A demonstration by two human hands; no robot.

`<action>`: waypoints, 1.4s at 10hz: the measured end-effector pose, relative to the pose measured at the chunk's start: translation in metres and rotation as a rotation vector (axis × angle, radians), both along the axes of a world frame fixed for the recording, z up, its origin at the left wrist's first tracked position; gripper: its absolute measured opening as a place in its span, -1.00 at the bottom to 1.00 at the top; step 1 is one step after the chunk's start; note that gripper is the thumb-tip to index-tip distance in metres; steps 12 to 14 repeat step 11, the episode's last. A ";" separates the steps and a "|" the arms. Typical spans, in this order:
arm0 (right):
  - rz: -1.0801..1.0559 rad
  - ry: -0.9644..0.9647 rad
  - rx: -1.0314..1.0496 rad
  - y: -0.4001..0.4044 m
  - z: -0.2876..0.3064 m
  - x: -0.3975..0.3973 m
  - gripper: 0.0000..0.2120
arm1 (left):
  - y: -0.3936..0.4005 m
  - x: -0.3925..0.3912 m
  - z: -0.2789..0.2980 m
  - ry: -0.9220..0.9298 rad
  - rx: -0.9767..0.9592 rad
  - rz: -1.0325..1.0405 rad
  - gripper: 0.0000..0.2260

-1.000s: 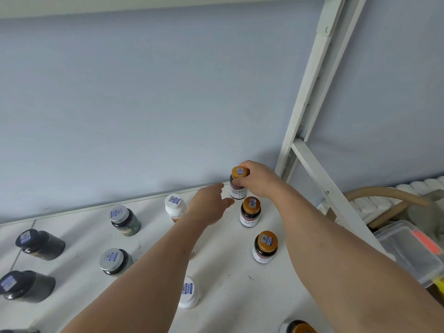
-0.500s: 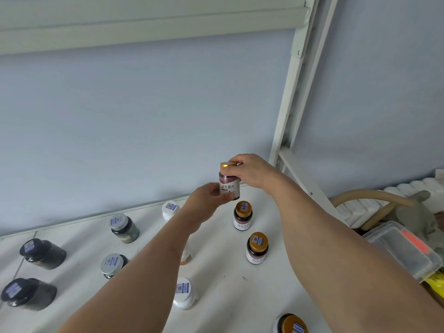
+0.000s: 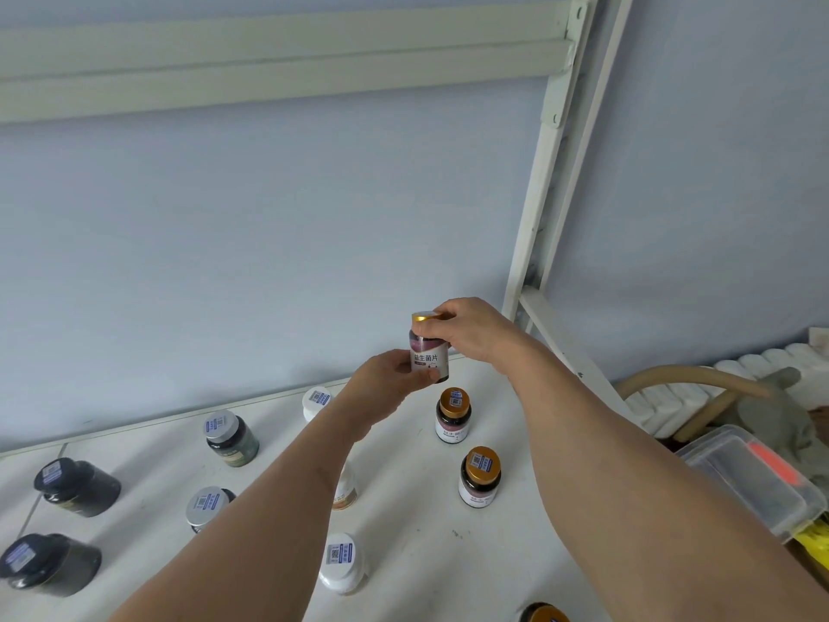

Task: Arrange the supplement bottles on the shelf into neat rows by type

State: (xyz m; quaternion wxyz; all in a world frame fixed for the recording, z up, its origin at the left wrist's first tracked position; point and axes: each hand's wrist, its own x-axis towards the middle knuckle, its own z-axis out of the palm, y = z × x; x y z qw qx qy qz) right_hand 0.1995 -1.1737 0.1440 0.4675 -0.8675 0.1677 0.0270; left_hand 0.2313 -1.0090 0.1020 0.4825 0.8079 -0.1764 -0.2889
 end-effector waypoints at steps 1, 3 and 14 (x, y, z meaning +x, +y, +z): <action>-0.004 -0.007 -0.007 -0.002 -0.007 0.001 -0.67 | -0.002 0.004 -0.006 -0.272 0.288 -0.051 -0.58; -0.005 0.013 -0.093 -0.002 -0.035 0.005 -0.64 | -0.005 0.008 -0.022 -0.854 0.701 -0.250 -0.63; -0.077 -0.013 -0.335 0.004 -0.053 0.006 -0.57 | -0.005 0.014 -0.020 -0.955 0.667 -0.240 -0.71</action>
